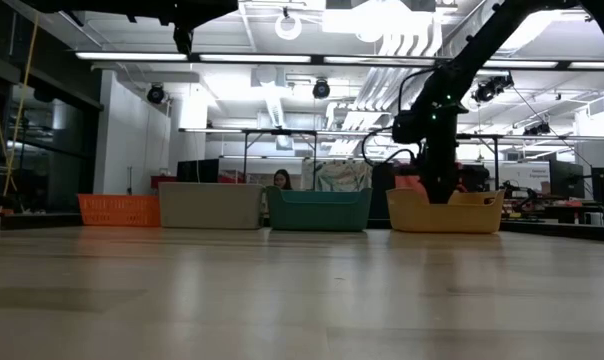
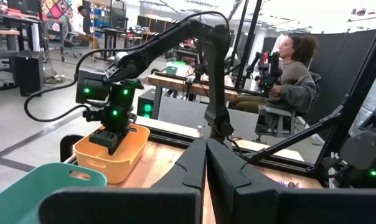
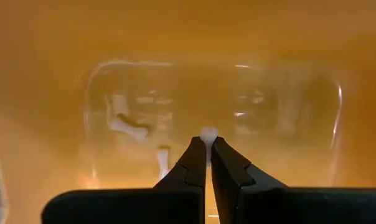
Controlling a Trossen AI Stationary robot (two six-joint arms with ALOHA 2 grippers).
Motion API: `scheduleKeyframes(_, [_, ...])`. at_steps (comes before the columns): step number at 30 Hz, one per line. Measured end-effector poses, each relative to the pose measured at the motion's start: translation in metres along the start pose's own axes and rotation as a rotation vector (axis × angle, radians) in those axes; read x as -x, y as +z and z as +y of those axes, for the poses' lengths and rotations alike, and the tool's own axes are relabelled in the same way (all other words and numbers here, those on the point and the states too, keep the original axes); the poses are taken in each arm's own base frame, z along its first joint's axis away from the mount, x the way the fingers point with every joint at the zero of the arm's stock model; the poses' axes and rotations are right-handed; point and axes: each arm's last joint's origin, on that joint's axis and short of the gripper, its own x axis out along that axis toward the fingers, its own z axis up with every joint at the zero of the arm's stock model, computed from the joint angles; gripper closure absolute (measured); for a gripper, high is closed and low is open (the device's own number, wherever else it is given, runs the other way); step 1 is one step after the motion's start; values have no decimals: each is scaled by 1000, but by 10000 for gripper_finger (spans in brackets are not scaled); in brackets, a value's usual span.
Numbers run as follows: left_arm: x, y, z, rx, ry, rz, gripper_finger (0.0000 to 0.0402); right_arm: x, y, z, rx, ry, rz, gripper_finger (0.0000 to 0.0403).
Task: Sort Halloween decoration
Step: Put the white bone into the yellow bin
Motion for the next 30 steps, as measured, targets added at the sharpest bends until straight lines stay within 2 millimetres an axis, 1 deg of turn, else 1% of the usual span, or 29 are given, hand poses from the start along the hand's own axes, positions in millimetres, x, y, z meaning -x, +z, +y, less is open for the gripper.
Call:
scheduleKeyframes(5, [0,0,0,0,0,0,398,-1,0,-1,-47,-21,-20,395])
scheduleKeyframes(9, [0,0,0,0,0,0,399,-1,0,0,-41,-20,-21,374])
scheduleKeyframes(12, [0,0,0,-10,0,0,399,-1,1,0,-49,-18,-25,344])
scheduleKeyframes(18, [0,0,0,-35,0,-2,399,1,1,0,-15,-35,-30,272])
scheduleKeyframes(20, [0,0,0,-36,0,-2,399,5,3,1,7,1,-28,254])
scheduleKeyframes(22, [0,0,0,-36,0,-2,399,14,4,3,40,45,-48,241])
scheduleKeyframes(25, [0,0,0,-54,1,-2,399,36,3,7,122,117,-125,232])
scheduleKeyframes(27, [0,0,0,-72,1,-1,399,55,-4,12,193,150,-179,231])
scheduleKeyframes(30, [0,0,0,-75,1,0,399,88,-24,23,317,214,-282,234])
